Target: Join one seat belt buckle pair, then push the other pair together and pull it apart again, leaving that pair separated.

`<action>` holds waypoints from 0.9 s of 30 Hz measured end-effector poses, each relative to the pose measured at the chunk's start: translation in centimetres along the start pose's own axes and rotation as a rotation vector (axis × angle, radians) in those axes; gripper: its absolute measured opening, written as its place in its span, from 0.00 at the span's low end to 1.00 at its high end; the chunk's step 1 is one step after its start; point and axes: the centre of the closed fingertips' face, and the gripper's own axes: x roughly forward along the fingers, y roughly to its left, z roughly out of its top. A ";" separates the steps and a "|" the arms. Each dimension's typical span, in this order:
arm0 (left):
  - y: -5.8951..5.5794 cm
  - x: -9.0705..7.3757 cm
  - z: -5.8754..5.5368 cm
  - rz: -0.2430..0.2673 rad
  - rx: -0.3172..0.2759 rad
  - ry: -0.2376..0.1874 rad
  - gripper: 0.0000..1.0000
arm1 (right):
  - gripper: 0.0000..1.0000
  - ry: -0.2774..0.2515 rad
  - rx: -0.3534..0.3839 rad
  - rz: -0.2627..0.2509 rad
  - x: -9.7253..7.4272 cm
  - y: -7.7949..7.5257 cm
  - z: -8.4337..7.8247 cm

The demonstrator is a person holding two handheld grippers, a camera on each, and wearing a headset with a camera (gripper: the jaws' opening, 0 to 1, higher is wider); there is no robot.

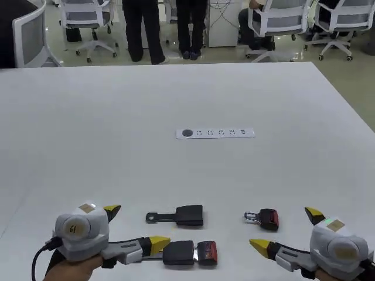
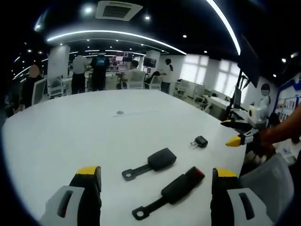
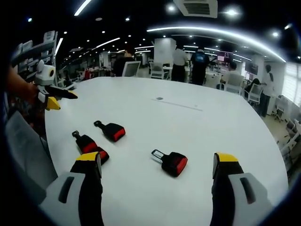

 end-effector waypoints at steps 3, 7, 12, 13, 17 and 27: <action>-0.1 -0.8 -0.5 -0.007 0.005 0.004 1.00 | 0.99 0.004 -0.013 -0.007 -0.9 0.3 0.1; -0.4 -1.9 -1.0 -0.012 0.008 -0.001 1.00 | 0.99 0.005 -0.017 -0.012 -1.4 0.3 -0.2; -1.4 -2.9 -1.9 -0.017 0.032 0.013 1.00 | 0.99 0.009 -0.011 -0.024 -2.3 1.1 -0.5; -1.6 -3.1 -2.0 -0.015 0.031 0.011 1.00 | 0.99 0.009 -0.014 -0.026 -2.4 1.3 -0.6; -1.5 -3.7 -2.1 -0.013 0.033 0.003 1.00 | 0.99 0.006 -0.018 -0.027 -3.0 1.6 -0.8; -1.3 -4.8 -2.1 0.016 0.030 -0.018 1.00 | 0.99 0.014 -0.008 -0.045 -4.3 1.7 -1.6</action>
